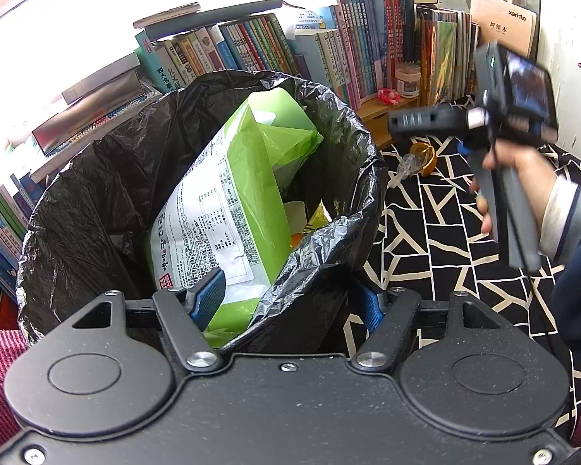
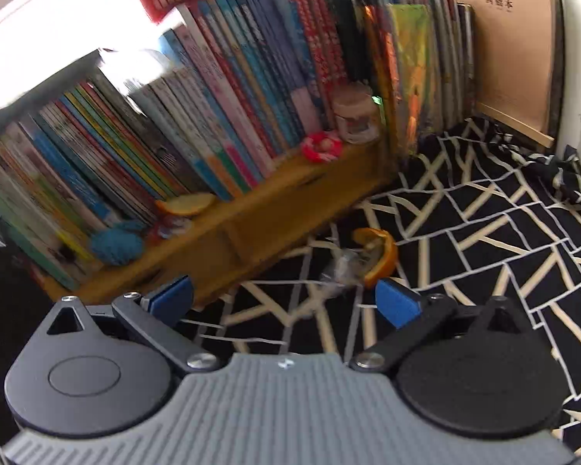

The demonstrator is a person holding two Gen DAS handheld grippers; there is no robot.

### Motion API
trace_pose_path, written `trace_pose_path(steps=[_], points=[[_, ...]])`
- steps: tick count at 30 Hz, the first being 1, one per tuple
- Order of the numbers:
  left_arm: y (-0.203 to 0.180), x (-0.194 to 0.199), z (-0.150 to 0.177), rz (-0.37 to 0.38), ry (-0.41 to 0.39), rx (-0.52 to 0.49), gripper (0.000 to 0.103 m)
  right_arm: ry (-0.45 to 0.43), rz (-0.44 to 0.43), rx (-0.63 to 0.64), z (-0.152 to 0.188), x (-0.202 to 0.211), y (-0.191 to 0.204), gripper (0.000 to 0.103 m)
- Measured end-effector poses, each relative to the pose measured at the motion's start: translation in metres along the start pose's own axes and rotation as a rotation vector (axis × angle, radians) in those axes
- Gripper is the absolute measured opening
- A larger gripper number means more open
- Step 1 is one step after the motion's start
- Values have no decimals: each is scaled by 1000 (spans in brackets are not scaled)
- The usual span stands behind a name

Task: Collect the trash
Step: 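Move the right gripper down to the orange peel with clear plastic, then close the right gripper on the orange peel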

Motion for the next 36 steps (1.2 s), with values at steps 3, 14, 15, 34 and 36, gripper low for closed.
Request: trace_pose_path(steps=[3,14,15,34,36], points=[[0,0,0,0,0,1,68,2,49,20,12,-13,-12,103],[0,0,0,2,3,3,68,-10,107,8,13,-47,-31,73],[0,0,0,2,4,4,68,-1,113,-8,11,-51,-33,65],[1,-4,0,3,9,2,70,81,364,-162,-33,-131,-70,24],[1,-4,0,3,9,1,70,106,389,-173,-31,-135,-74,16]])
Point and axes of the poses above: each gripper's, at about its wrist camera, not at the fingertips, and x roughly against the way its jaws point, y to its left, z to its underside, the point moved 5 cm from there along -x, roughly the way its jaws point, and after that the axes turned 13 degrees about -x, right-handed, at the moved point
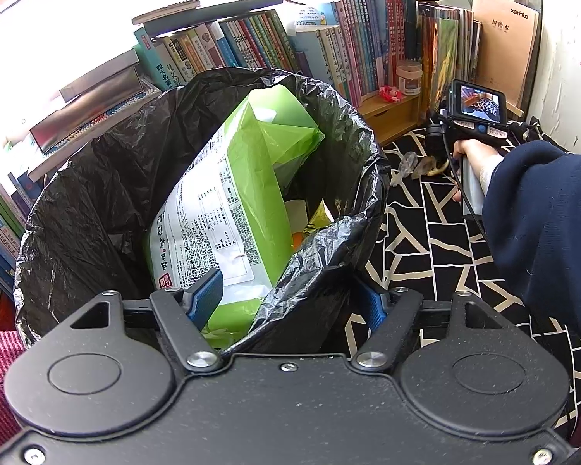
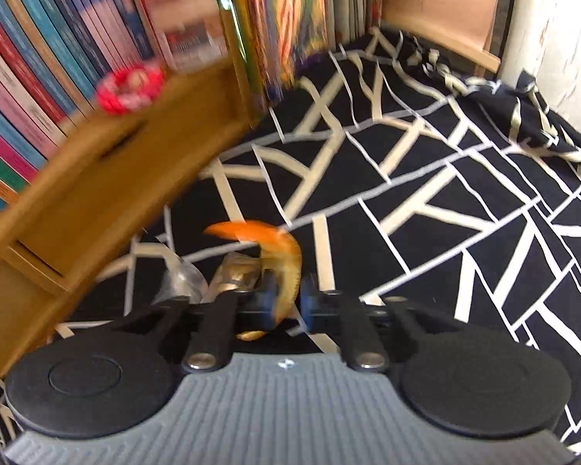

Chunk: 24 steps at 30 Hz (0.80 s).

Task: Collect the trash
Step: 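Close the right gripper on the orange peel, then lift the orange peel with the right gripper and carry it over the bin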

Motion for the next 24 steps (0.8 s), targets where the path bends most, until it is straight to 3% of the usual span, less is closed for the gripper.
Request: trace_pose_path(steps=[6,14,17,20,24], points=[[0,-1,0,2,1,1,70,8,-65,-14,2,21,-9,11],[0,-1,1,2,6,2,70,-30,-190,51,-3,91,-13,9],[-1,-2,1,1,11,6,70,-57,-212,69,-9,105,-13,18],[-2,-3,1,-3,13,-3,70,-53,-194,50,-11,93,-15,40],[-3,-3,2,-6,16,-8,70,-10,-163,14,-3,65,-17,41]])
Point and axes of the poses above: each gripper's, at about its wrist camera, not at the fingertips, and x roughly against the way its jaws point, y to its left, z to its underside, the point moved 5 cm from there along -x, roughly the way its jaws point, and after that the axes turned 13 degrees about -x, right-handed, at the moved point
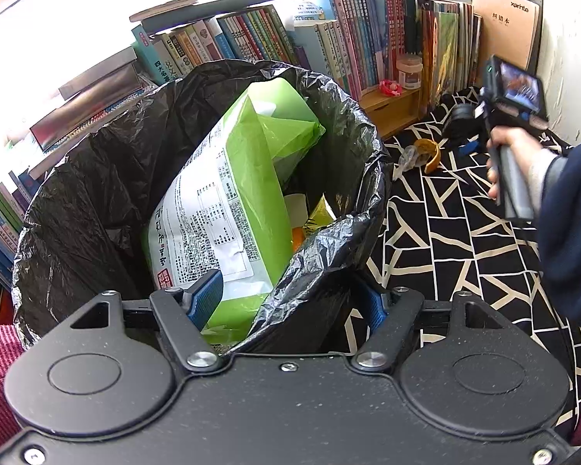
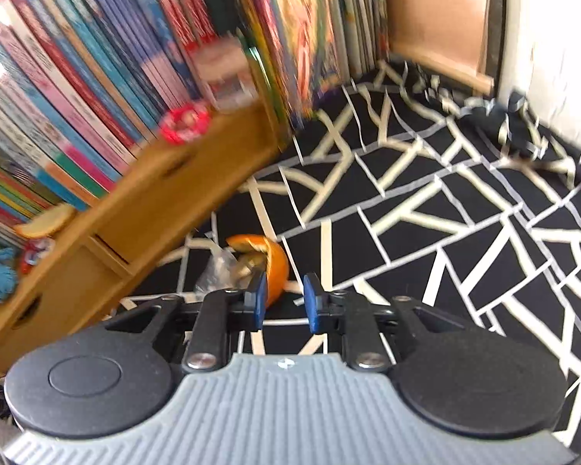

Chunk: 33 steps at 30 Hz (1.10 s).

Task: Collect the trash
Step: 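Lift the orange peel with the right gripper and carry it over the bin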

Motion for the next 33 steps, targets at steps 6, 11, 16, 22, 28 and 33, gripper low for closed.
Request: trace_pose_path(steps=[6,11,16,22,28,33], points=[[0,-2,0,0,2,-6,70,-2,22,-5,9,-26,1,50],[0,-2,1,1,2,-9,70,-21,75,-18,7,-42,-3,54],[1,-4,1,2,3,-12,71,6,94,-48,1,-53,-8,42],[0,-4,1,3,3,-13,71,27,63,-117,-4,-41,-17,11],[1,-6,2,14,9,-5,70,16,16,-110,-13,-1,-22,11],[1,-6,3,18,12,-1,70,21,-47,-108,-18,39,-20,11]])
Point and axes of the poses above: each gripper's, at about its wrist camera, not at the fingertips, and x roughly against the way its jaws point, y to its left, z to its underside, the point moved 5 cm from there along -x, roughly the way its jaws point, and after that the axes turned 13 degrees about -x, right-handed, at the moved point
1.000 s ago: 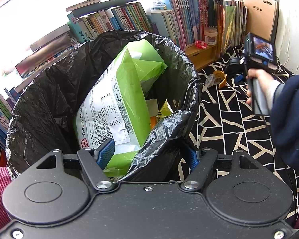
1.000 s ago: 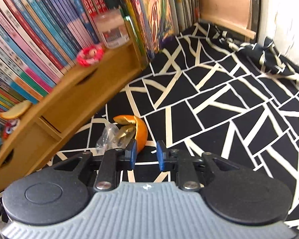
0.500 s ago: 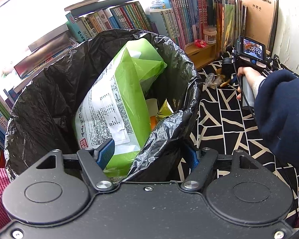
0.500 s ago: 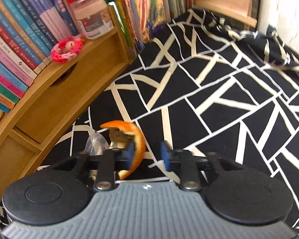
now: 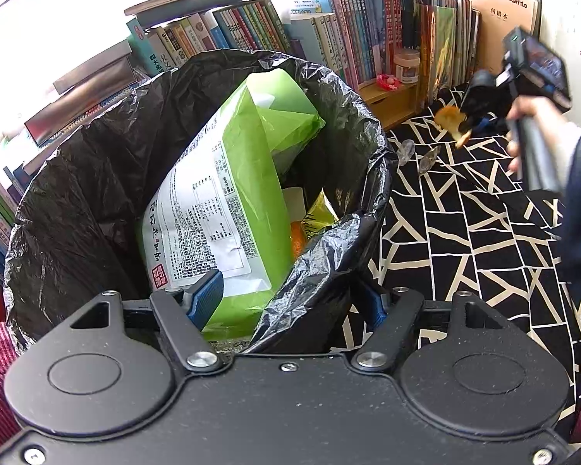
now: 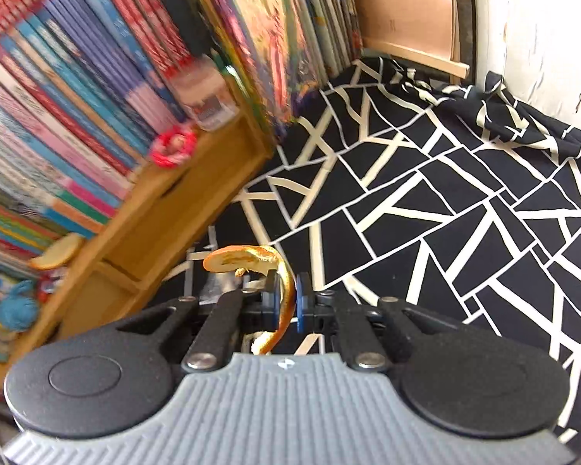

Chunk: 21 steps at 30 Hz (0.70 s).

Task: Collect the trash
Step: 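Lift the orange peel with the right gripper and carry it over the bin, then open the right gripper to drop the orange peel into the bin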

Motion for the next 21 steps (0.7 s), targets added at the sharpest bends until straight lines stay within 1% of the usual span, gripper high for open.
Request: trace_pose_path(steps=[5,7,11,13,17,21], points=[[1,0,0,2,2,4,70,15,-129,-7,-2,48,24,11],[1,0,0,1,3,2,70,18,-211,6,1,70,38,11],[1,0,0,1,1,2,70,9,-408,41,11,112,70,11],[1,0,0,3,1,4,70,28,-502,77,22,128,89,11],[1,0,1,5,0,4,70,84,-660,179,49,160,126,11],[1,1,1,6,0,5,70,138,-791,277,78,187,152,12]])
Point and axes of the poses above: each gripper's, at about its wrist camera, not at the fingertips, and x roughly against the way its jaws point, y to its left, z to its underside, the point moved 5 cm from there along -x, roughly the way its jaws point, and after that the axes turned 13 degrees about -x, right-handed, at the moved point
